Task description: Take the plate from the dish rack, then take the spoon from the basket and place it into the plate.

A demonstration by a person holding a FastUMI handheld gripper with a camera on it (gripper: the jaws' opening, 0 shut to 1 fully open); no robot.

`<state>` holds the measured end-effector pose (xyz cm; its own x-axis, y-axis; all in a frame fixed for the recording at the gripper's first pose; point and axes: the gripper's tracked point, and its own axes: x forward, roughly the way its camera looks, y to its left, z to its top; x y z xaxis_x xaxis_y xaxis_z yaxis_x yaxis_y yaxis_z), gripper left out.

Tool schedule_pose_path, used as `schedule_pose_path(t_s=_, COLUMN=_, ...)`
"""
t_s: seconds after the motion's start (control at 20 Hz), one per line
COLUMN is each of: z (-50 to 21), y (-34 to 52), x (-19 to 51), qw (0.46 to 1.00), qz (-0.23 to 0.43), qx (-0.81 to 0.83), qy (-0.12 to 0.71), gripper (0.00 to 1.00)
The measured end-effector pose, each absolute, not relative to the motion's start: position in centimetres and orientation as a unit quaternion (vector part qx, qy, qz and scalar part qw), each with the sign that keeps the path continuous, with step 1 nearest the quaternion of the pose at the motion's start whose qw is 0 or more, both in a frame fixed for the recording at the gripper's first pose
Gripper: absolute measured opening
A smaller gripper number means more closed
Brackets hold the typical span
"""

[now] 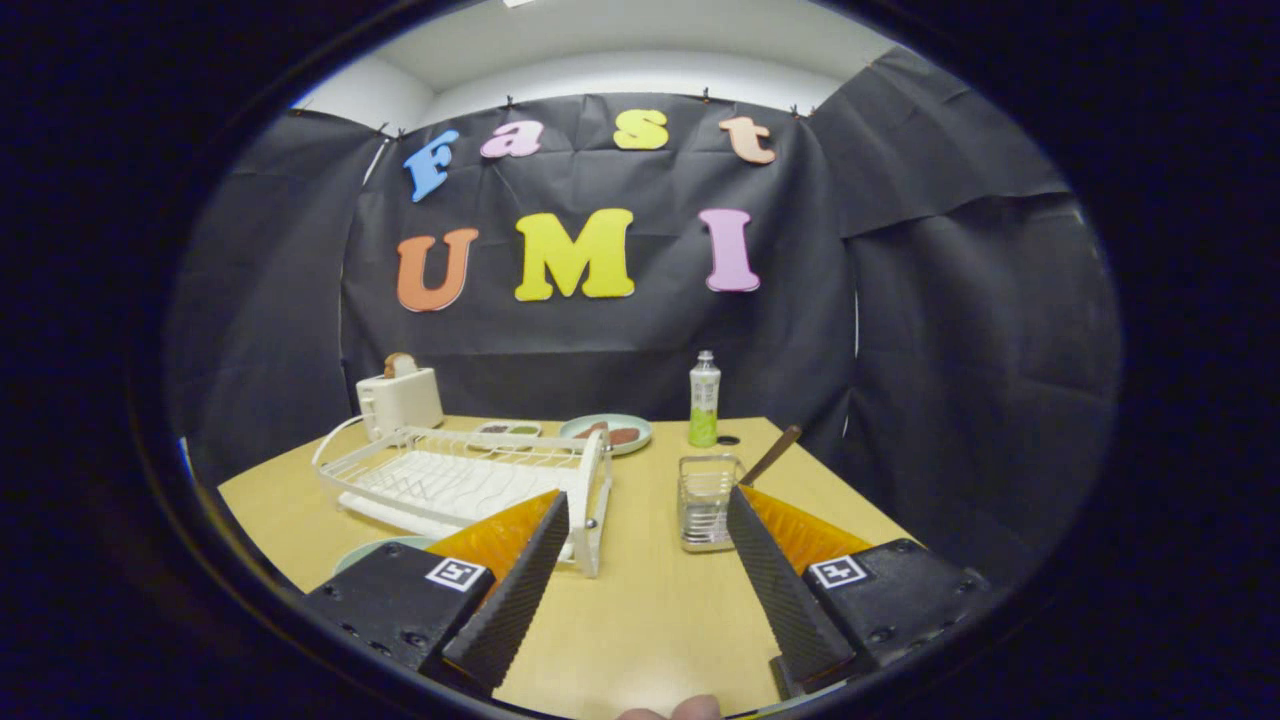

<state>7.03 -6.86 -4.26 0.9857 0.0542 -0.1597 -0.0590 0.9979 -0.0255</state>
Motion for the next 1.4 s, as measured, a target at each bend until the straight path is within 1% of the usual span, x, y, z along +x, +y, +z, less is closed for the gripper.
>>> schedule_pose_path(t_s=0.15, z=-3.8, y=-9.9, x=9.7, qw=0.998, qz=0.011, qx=-0.014, qy=0.068, gripper=1.00)
schedule_pose_path(t_s=0.45, z=-5.9, y=-15.0, x=17.1, qw=0.996, qz=0.002, qx=-0.015, qy=0.091, gripper=1.00)
schedule_pose_path(t_s=0.65, z=-7.0, y=-16.4, x=21.5, qw=0.995, qz=0.013, qx=-0.013, qy=0.093, gripper=1.00)
schedule_pose_path(t_s=0.9, z=-7.7, y=-15.3, x=23.9, qw=0.994, qz=0.040, qx=0.015, qy=0.102, gripper=0.77)
schedule_pose_path(t_s=1.1, z=-7.9, y=-14.5, x=24.3, qw=0.993, qz=0.048, qx=0.024, qy=0.106, gripper=0.55)
schedule_pose_path(t_s=1.25, z=-7.7, y=-14.0, x=24.3, qw=0.992, qz=0.054, qx=0.028, qy=0.108, gripper=0.34)
schedule_pose_path(t_s=1.4, z=-7.1, y=-12.2, x=23.9, qw=0.989, qz=0.081, qx=0.047, qy=0.117, gripper=0.25)
